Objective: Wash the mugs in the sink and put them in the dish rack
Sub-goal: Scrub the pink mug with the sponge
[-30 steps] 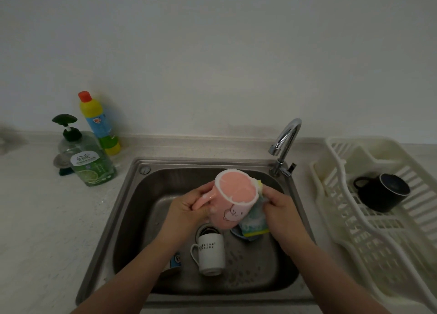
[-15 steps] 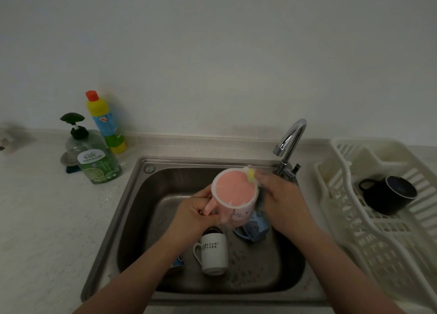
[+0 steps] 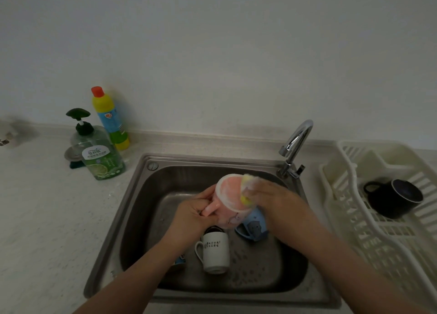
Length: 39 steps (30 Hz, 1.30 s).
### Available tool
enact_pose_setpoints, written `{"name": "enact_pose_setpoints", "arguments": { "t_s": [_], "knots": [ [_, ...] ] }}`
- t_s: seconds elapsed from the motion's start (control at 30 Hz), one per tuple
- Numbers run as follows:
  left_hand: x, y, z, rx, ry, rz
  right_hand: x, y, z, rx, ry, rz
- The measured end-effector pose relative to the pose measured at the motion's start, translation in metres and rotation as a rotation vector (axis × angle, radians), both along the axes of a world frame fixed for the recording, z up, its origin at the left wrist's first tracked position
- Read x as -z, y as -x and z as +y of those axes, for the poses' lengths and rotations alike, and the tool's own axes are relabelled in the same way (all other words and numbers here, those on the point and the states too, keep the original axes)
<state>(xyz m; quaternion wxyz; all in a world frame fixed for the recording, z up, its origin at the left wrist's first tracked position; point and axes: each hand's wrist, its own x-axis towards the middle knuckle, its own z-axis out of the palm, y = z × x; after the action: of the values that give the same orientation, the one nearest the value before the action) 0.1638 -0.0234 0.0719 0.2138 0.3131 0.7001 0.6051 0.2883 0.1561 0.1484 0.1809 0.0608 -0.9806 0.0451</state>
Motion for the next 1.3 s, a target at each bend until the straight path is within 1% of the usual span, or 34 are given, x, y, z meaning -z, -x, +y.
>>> {"name": "enact_pose_setpoints", "arguments": {
  "t_s": [0.07, 0.13, 0.2, 0.27, 0.33, 0.43, 0.5, 0.6, 0.67, 0.73, 0.8, 0.87, 0.93, 0.97, 1.0, 1.03, 1.1, 1.13, 1.23, 1.3],
  "knots": [
    [-0.004, -0.003, 0.004, -0.038, 0.01, -0.016, -0.002, 0.013, -0.005, 0.022, -0.021, 0.022],
    [-0.007, -0.003, 0.006, -0.069, 0.009, -0.012, -0.002, 0.018, -0.017, -0.025, -0.069, 0.028],
    [-0.006, 0.0, 0.004, -0.062, -0.002, -0.017, 0.003, 0.007, -0.014, -0.057, 0.015, -0.005],
    [-0.004, -0.001, 0.0, -0.038, 0.002, -0.025, 0.005, -0.001, -0.004, 0.009, 0.074, -0.017],
    [-0.006, -0.005, 0.003, -0.02, 0.016, -0.043, 0.002, 0.009, -0.004, 0.049, 0.12, 0.02],
    [-0.009, -0.005, 0.009, -0.055, 0.01, -0.059, -0.002, 0.022, -0.018, -0.06, 0.088, 0.001],
    [-0.007, -0.001, 0.007, -0.073, 0.017, -0.039, 0.001, 0.011, -0.012, -0.117, 0.187, -0.02],
    [-0.004, 0.001, 0.004, -0.062, 0.02, -0.015, 0.006, 0.003, 0.01, -0.002, 0.181, -0.002],
    [-0.007, -0.002, 0.007, -0.054, 0.028, -0.016, -0.002, 0.016, 0.003, 0.028, 0.228, -0.007],
    [-0.009, -0.003, 0.009, -0.057, 0.01, -0.021, -0.009, 0.022, -0.014, -0.066, 0.213, -0.021],
    [-0.007, -0.001, 0.006, -0.058, -0.02, -0.012, -0.009, 0.01, -0.015, -0.116, 0.215, -0.075],
    [-0.009, -0.002, 0.002, -0.04, -0.045, -0.006, -0.003, -0.001, -0.001, -0.035, 0.2, -0.069],
    [-0.01, -0.004, 0.002, -0.018, -0.028, -0.019, 0.002, 0.009, 0.009, 0.059, 0.189, -0.006],
    [-0.009, -0.004, 0.004, -0.024, -0.016, -0.027, 0.001, 0.017, 0.004, 0.068, 0.205, -0.04],
    [-0.009, -0.005, 0.005, -0.04, -0.013, -0.038, -0.002, 0.023, -0.006, 0.042, 0.187, -0.062],
    [-0.01, -0.006, 0.006, -0.056, -0.005, -0.028, -0.003, 0.026, -0.015, 0.003, 0.136, -0.038],
    [-0.009, -0.002, 0.005, -0.073, 0.004, 0.01, -0.001, 0.019, -0.018, -0.099, 0.187, -0.066],
    [-0.007, 0.0, 0.002, -0.069, 0.006, 0.023, 0.002, 0.011, -0.013, -0.092, 0.209, -0.083],
    [-0.006, 0.003, 0.001, -0.044, 0.044, 0.031, 0.006, 0.008, 0.005, 0.091, 0.245, -0.013],
    [-0.01, 0.001, 0.007, -0.055, 0.039, 0.037, -0.004, 0.021, -0.005, 0.107, 0.231, -0.007]
  ]
}}
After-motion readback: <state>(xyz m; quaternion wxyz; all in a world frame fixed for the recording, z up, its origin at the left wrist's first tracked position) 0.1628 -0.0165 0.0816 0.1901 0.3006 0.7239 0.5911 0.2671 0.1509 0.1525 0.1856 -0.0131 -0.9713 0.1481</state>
